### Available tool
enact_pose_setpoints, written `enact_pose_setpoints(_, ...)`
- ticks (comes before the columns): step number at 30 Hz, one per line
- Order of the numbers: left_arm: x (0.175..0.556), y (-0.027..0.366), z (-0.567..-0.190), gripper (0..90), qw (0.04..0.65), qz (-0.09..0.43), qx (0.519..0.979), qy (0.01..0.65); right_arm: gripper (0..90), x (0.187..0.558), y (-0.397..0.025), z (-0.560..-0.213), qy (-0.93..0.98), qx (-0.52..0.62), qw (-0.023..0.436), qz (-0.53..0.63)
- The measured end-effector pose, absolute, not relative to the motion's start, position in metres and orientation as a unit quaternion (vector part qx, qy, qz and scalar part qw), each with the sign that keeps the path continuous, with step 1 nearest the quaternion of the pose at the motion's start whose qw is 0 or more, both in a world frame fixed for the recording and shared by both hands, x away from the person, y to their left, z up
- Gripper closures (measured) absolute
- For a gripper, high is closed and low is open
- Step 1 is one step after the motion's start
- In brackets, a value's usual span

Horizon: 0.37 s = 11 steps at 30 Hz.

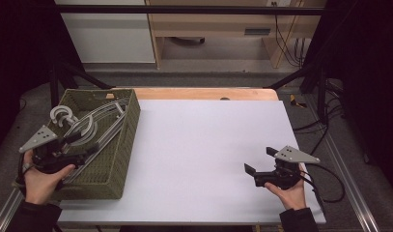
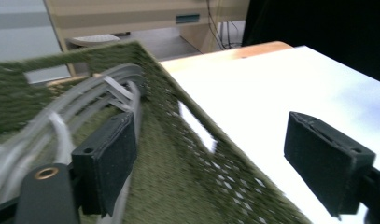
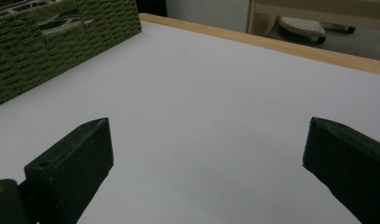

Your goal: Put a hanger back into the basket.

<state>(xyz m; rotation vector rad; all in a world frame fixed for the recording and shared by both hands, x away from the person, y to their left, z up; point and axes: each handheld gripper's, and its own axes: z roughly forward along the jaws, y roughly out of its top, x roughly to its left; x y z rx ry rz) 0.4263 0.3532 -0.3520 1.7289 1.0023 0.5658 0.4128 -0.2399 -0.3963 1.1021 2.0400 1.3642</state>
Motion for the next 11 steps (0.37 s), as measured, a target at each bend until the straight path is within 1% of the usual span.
enact_pose_setpoints(4,0.417,0.341,-0.361,13.5,0.506,0.226,0.726,0.407,1.9,0.412,-0.242,-0.395,0.735,0.399,0.228,0.499)
enact_pose_setpoints(11,0.408,0.331,-0.375,12.8,0.495,0.219,0.739,0.402,1.9,0.411,-0.242,-0.397,0.734,0.4,0.229,0.498)
